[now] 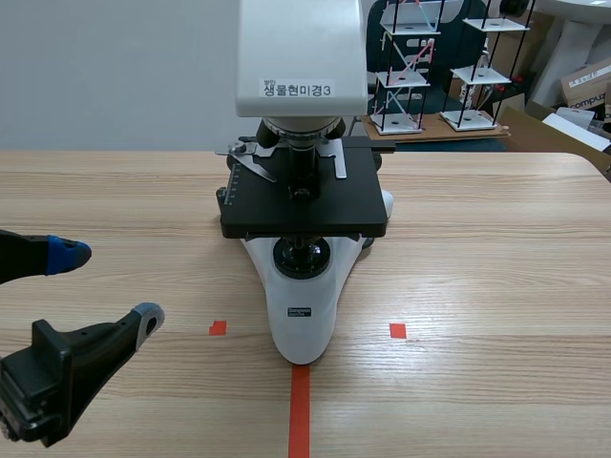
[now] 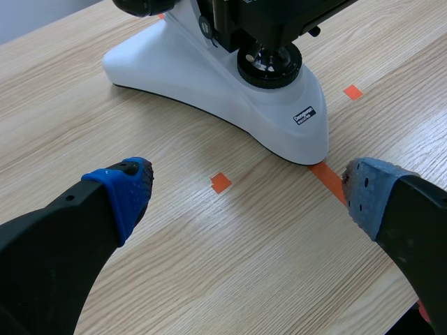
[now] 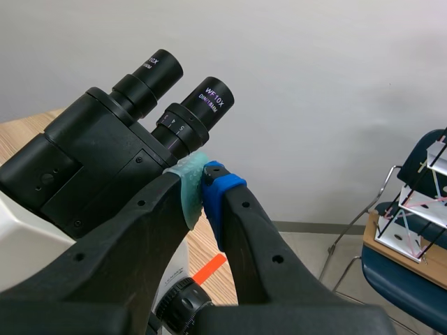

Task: Return to the home posture

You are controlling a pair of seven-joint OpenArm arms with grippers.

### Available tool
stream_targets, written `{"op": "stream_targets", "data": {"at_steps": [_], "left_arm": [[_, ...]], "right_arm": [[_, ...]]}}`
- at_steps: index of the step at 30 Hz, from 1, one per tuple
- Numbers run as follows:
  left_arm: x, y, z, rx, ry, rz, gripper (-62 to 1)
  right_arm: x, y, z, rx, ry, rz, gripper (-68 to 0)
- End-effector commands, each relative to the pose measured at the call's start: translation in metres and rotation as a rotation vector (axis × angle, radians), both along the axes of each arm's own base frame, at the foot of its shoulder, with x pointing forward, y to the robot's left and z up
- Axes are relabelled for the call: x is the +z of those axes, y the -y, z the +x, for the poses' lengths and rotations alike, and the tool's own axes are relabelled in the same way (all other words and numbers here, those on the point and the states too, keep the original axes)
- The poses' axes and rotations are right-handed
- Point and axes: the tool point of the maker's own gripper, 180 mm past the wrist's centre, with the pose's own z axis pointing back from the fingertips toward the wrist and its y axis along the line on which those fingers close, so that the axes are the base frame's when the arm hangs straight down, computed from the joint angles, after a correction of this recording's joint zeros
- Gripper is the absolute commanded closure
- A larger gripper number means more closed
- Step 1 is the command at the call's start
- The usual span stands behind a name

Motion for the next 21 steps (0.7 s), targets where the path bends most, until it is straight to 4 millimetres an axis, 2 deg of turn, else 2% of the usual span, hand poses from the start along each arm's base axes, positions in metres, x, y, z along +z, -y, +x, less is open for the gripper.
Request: {"op": "stream_targets", "data": {"at_steps": [1,21], "left_arm": [[0.0055,0.0026,0.0006,0.002,0.014,-0.021,-56.8],[0.0055,0.0026,0.0006,0.002,0.014,-0.021,-56.8]], "right_arm": [[0.0173,0.0022,-0.0005,-0.001,0.049,0.013,-0.2],[0.0096,0.0054,-0.0047,-0.001,0.041,0.003,-0.6]]}}
